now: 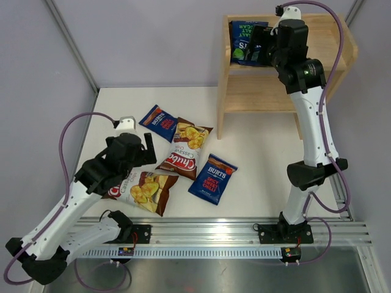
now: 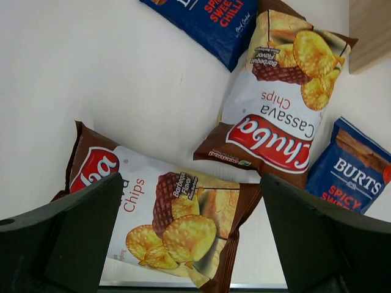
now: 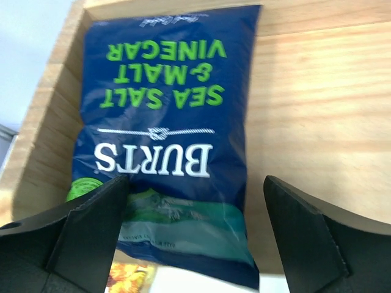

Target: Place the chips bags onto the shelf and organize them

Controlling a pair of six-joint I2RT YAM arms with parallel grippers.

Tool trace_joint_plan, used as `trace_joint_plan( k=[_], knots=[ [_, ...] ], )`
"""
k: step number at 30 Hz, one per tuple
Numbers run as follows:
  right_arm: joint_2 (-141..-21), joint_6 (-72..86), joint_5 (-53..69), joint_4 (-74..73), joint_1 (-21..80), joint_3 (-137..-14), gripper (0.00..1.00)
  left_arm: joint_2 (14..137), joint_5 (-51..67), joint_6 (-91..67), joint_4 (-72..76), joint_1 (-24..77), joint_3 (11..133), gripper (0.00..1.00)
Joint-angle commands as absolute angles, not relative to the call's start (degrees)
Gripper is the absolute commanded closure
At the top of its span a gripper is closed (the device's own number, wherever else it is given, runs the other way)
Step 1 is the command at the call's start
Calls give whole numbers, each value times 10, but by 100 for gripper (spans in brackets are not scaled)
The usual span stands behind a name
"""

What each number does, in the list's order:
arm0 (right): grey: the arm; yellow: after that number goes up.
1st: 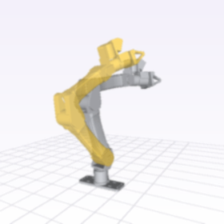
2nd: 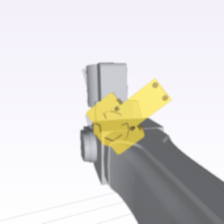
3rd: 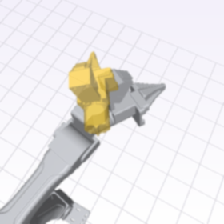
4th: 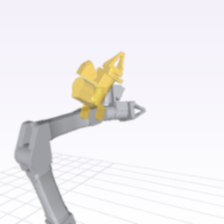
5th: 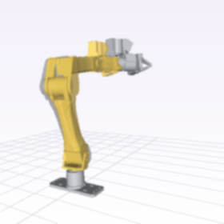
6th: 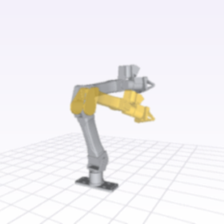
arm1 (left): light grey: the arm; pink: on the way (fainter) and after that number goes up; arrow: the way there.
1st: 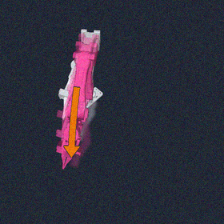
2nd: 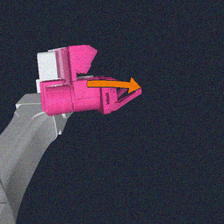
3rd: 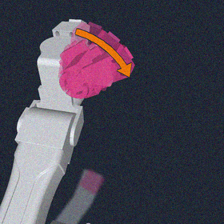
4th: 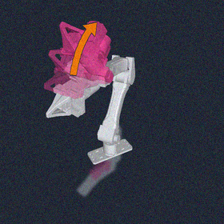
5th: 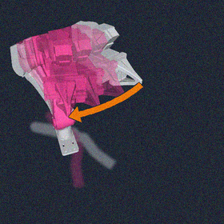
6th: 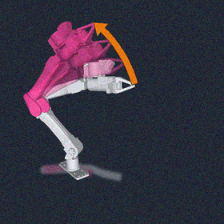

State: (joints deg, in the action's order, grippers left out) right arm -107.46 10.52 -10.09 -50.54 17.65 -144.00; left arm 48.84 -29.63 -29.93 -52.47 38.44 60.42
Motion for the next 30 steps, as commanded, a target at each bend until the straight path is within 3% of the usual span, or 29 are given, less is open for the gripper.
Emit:
trace_joint_plan(
  k=[1,9,13,15,17,21,25,30],
  knots=[
    [-1020,62,-168,-541,182,-1426,1,503,-249,-287,-460,336,628,1],
    [-945,41,-206,-550,181,-1397,1,576,-124,-308,-358,183,612,1],
    [-919,54,-118,-570,181,-1382,1,638,-82,-338,-304,107,605,1],
    [-874,77,-7,-554,181,-1344,0,692,-59,-349,-260,70,602,1],
    [-786,104,158,-505,181,-1217,1,742,-31,-364,-230,30,612,1],
    [-614,190,347,-267,181,-903,1,866,67,-401,-171,-17,649,1],
    [-484,244,407,-164,181,-756,1,950,98,-439,-91,-26,654,1],
    [-411,232,424,-190,182,-709,1,1034,77,-485,-75,-24,684,1]
  ],
)
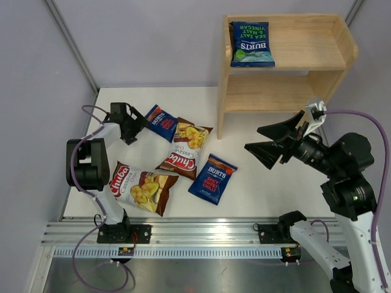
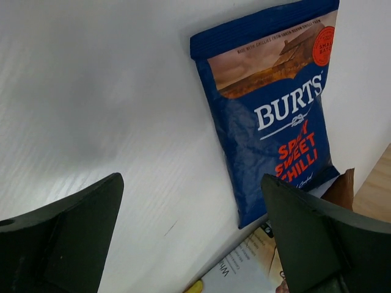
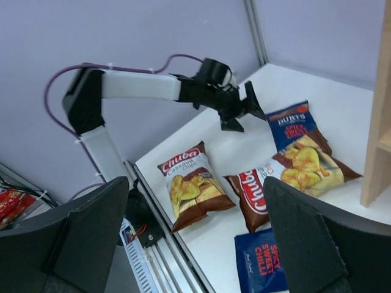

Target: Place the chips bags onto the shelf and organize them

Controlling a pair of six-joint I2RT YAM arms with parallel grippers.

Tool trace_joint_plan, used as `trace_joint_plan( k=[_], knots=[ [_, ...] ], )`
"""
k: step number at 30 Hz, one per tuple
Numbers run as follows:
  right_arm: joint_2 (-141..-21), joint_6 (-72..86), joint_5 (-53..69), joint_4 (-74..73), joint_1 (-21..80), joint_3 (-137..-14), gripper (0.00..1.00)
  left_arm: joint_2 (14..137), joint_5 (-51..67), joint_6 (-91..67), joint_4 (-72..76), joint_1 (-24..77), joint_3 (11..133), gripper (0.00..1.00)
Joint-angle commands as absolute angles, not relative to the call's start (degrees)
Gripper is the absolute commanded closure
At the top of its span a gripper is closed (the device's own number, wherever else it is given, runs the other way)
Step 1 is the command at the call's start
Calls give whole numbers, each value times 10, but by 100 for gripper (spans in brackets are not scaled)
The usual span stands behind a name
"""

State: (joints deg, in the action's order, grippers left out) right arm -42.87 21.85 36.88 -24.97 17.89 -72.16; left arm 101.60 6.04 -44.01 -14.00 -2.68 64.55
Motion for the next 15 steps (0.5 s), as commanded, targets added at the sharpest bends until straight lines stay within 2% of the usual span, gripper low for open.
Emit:
trace_joint_plan(
  k=[1,5,11,15],
  knots=[
    [-405,225,412,-199,181,-708,1,1039,65,-488,-78,-16,689,1],
    [-387,211,387,-214,181,-694,1,1073,-17,-488,-144,28,747,1],
    [-386,224,389,-200,181,-672,0,1123,-54,-524,-174,48,783,1],
    [-382,232,392,-185,181,-663,1,1150,-85,-537,-206,54,805,5]
  ],
)
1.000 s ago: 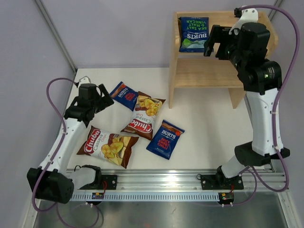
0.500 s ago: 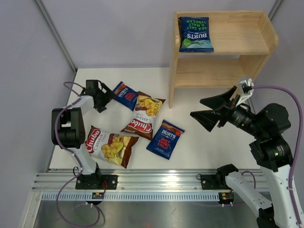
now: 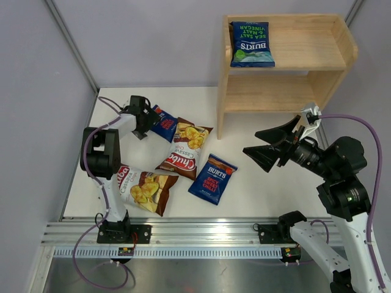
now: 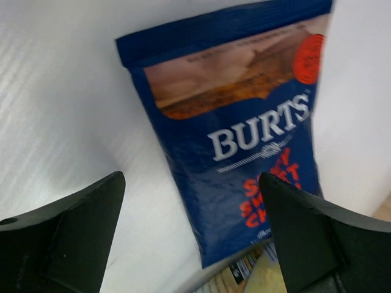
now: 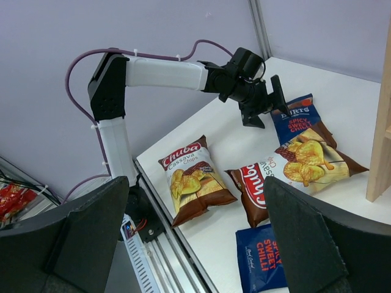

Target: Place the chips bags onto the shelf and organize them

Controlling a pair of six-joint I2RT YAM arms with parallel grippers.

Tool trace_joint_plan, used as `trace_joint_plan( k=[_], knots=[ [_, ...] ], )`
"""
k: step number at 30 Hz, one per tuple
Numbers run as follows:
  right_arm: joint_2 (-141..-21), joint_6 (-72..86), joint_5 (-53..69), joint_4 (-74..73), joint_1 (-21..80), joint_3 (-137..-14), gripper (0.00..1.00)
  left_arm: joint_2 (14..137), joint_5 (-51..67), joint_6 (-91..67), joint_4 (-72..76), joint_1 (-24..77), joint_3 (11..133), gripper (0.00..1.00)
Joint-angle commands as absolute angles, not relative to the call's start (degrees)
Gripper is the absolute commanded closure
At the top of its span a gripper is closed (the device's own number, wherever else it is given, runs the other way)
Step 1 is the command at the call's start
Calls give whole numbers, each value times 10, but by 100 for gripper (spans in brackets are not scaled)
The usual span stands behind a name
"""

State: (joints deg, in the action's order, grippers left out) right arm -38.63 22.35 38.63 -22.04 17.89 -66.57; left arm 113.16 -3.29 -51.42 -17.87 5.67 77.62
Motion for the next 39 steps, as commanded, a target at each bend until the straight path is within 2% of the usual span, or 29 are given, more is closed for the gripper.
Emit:
trace_joint_plan(
  k=[1,4,8,13,15,16,19,21,28,39],
  knots=[
    [-382,234,390,-183,182,-663,1,1157,-89,-540,-208,55,807,7],
    [-383,240,389,-174,181,-657,1,1171,-101,-545,-215,58,813,13],
    [-387,247,393,-165,182,-653,1,1190,-117,-543,-232,62,841,33],
    [-387,250,394,-165,182,-652,0,1230,-121,-532,-279,62,903,41],
    [-384,250,395,-165,181,-651,1,1237,-123,-526,-283,64,916,48],
    [-382,251,395,-164,182,-650,1,1240,-121,-524,-281,63,918,61],
    [-375,246,393,-171,182,-649,1,1231,-123,-523,-273,63,910,86],
    [-371,241,389,-178,182,-647,1,1216,-127,-522,-253,63,889,99],
    [-365,243,386,-178,181,-627,0,1100,-109,-496,-151,63,822,100],
    [-358,281,379,-135,181,-559,1,839,-82,-456,-84,65,689,100]
  ],
)
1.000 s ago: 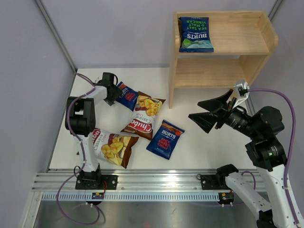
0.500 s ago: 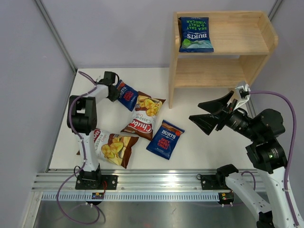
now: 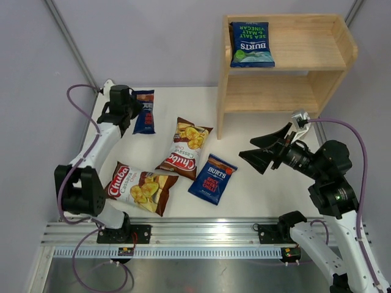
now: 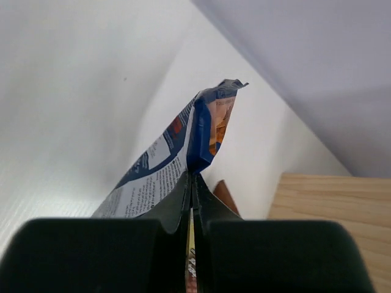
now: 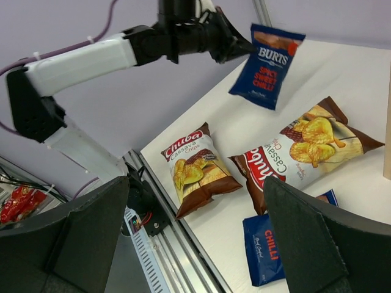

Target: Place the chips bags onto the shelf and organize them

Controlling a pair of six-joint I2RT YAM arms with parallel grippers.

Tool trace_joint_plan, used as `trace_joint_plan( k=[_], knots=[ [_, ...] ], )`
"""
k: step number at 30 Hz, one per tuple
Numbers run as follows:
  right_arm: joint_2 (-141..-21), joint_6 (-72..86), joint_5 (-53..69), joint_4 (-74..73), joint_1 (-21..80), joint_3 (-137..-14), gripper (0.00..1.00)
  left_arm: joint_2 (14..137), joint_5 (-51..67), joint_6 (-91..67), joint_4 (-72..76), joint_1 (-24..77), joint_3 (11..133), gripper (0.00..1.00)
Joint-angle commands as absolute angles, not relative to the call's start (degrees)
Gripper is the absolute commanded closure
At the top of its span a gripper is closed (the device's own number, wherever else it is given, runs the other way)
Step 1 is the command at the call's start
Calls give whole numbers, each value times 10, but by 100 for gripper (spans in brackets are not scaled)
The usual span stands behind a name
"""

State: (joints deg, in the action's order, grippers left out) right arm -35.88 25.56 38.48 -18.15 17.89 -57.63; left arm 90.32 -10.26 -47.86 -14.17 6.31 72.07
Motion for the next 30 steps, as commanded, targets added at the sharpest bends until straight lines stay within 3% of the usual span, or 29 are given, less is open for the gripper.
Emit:
trace_joint_plan(
  k=[1,6,10,15,30],
  knots=[
    [-359,287,380,-126,182,-553,1,824,-76,-454,-83,65,686,100],
    [-375,368,413,-27,181,-486,1,716,-16,-446,-83,74,670,100],
    [-407,476,441,222,182,-396,1,630,16,-458,-88,105,664,100],
    [-481,570,404,399,198,-318,0,547,14,-522,-69,178,650,100],
    [-627,484,209,655,396,-308,1,492,-65,-634,52,408,640,100]
  ],
)
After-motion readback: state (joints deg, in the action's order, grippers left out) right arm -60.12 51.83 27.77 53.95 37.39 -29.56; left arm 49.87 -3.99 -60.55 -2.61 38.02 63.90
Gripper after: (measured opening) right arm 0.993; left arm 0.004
